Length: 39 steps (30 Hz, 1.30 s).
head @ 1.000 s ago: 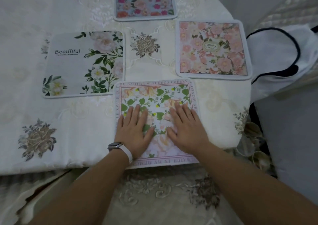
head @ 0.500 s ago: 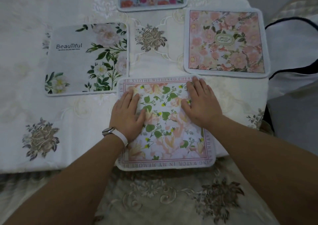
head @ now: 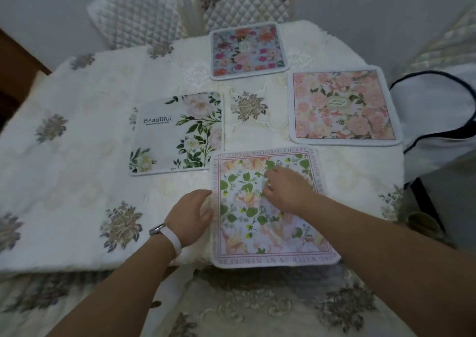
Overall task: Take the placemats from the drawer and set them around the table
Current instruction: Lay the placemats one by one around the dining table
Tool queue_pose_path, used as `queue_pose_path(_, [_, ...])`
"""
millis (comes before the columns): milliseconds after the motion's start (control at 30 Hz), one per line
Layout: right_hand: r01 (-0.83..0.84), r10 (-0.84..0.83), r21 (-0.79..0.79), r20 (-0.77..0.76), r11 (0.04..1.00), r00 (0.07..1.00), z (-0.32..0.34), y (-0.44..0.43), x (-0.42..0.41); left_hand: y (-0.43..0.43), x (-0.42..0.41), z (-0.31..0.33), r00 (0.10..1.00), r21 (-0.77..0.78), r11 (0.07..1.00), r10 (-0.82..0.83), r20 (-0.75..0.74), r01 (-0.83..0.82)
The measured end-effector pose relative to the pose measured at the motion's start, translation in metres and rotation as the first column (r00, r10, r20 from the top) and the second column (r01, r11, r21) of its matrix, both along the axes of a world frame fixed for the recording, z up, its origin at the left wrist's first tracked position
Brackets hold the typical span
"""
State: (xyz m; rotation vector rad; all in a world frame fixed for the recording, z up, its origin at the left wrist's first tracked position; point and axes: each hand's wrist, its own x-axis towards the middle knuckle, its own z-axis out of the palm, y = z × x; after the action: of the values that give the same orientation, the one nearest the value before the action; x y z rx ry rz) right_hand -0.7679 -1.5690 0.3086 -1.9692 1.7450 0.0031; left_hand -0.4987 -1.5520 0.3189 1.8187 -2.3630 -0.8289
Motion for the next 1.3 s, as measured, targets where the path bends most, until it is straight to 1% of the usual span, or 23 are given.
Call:
queue_pose_path(100, [0.022,-0.024,0.027,0.076,0.999,0.997,0.012,-0.006,0.025,-0.010,0.027,0.011,0.989,-0.024,0.989,0.148,-0.019,-0.149])
queue_pose_path(300, [0.099,-0.107,0.062,0.153,0.993,0.982,0.020,-0.042,0.073,-0.066,0.089,0.010,0.965,-0.021,0.965,0.261,0.007,-0.261])
queue_pose_path(367, [0.135,-0.141,0.049,0.140,0.990,0.980,0.015,-0.061,0.091,-0.088,0.110,0.003,0.963,-0.027,0.963,0.267,0.027,-0.266])
queue_pose_path(500, [0.231,-0.235,0.053,0.103,0.972,0.967,0.005,-0.095,0.126,-0.135,0.152,-0.015,0.982,-0.036,0.985,0.168,0.086,-0.166])
queue_pose_path(533, [0.256,-0.260,0.058,0.092,0.965,0.961,0.003,-0.103,0.134,-0.145,0.161,-0.018,0.982,-0.032,0.985,0.170,0.088,-0.167])
queue_pose_path(667, [0.402,-0.405,0.062,0.054,0.914,0.913,-0.001,-0.132,0.160,-0.178,0.189,-0.032,0.973,-0.042,0.972,0.232,0.010,-0.232])
queue_pose_path(767, [0.559,-0.564,0.082,0.086,0.825,0.821,-0.005,-0.155,0.173,-0.196,0.197,-0.043,0.961,-0.055,0.960,0.272,-0.053,-0.275])
queue_pose_path(833, [0.667,-0.672,0.087,0.114,0.740,0.731,-0.008,-0.168,0.178,-0.206,0.194,-0.043,0.932,-0.013,0.939,0.338,-0.128,-0.342])
queue_pose_path(867, [0.722,-0.729,0.102,0.136,0.684,0.671,-0.009,-0.174,0.180,-0.212,0.191,-0.041,0.900,0.020,0.917,0.394,-0.187,-0.397])
queue_pose_path(900, [0.767,-0.775,0.121,0.163,0.630,0.611,-0.010,-0.179,0.183,-0.218,0.188,-0.040,0.850,0.052,0.887,0.455,-0.268,-0.458])
queue_pose_path(933, [0.798,-0.808,0.141,0.182,0.586,0.561,-0.009,-0.183,0.185,-0.224,0.186,-0.038,0.776,0.107,0.838,0.537,-0.330,-0.535])
queue_pose_path(967, [0.816,-0.827,0.153,0.194,0.557,0.528,-0.010,-0.187,0.188,-0.232,0.186,-0.038,0.693,0.168,0.778,0.619,-0.370,-0.605])
queue_pose_path(1000, [0.825,-0.836,0.161,0.202,0.542,0.510,-0.012,-0.190,0.189,-0.239,0.187,-0.036,0.620,0.222,0.716,0.689,-0.376,-0.662])
queue_pose_path(1033, [0.827,-0.838,0.166,0.217,0.536,0.500,-0.014,-0.193,0.190,-0.246,0.189,-0.036,0.578,0.257,0.683,0.722,-0.381,-0.684])
queue_pose_path(1067, [0.829,-0.838,0.170,0.237,0.533,0.491,-0.016,-0.195,0.193,-0.250,0.193,-0.037,0.574,0.269,0.686,0.719,-0.392,-0.676])
queue_pose_path(1200, [0.833,-0.831,0.162,0.298,0.529,0.470,-0.016,-0.199,0.206,-0.252,0.204,-0.039,0.636,0.267,0.745,0.663,-0.394,-0.612])
queue_pose_path(1267, [0.825,-0.817,0.147,0.311,0.546,0.485,-0.018,-0.200,0.210,-0.250,0.209,-0.040,0.638,0.273,0.761,0.645,-0.421,-0.589])
queue_pose_path(1300, [0.820,-0.809,0.140,0.320,0.556,0.494,-0.018,-0.200,0.212,-0.248,0.212,-0.041,0.623,0.287,0.760,0.645,-0.443,-0.583])
